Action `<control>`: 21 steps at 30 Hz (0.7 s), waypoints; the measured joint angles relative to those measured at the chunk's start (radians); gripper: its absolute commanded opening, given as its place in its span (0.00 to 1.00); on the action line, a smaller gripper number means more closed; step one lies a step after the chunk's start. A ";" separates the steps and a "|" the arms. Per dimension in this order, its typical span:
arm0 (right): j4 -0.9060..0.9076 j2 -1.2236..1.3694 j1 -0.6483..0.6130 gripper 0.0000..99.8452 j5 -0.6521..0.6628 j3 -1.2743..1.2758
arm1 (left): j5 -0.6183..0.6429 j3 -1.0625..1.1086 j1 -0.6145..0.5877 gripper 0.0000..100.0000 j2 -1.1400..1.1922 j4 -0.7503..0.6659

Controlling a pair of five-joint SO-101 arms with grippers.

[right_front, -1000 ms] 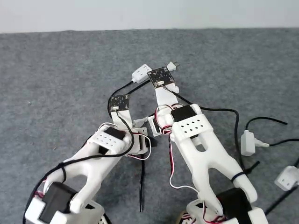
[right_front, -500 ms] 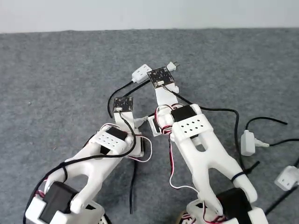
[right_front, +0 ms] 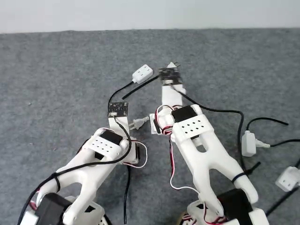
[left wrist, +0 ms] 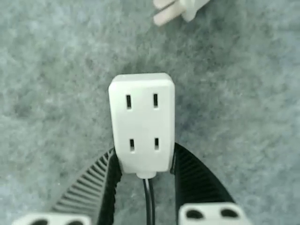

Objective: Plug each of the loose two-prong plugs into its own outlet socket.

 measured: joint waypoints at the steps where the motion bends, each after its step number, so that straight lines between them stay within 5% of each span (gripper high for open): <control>1: 0.000 0.000 0.000 0.15 -0.058 0.000 | 0.000 0.000 0.000 0.02 -0.003 -0.003; 9: 0.003 0.000 0.000 0.14 -0.221 0.000 | 0.000 0.017 -0.031 0.35 -0.009 0.005; 21: -0.008 0.000 0.006 0.13 -0.334 0.000 | 0.000 0.003 0.006 0.36 -0.015 0.084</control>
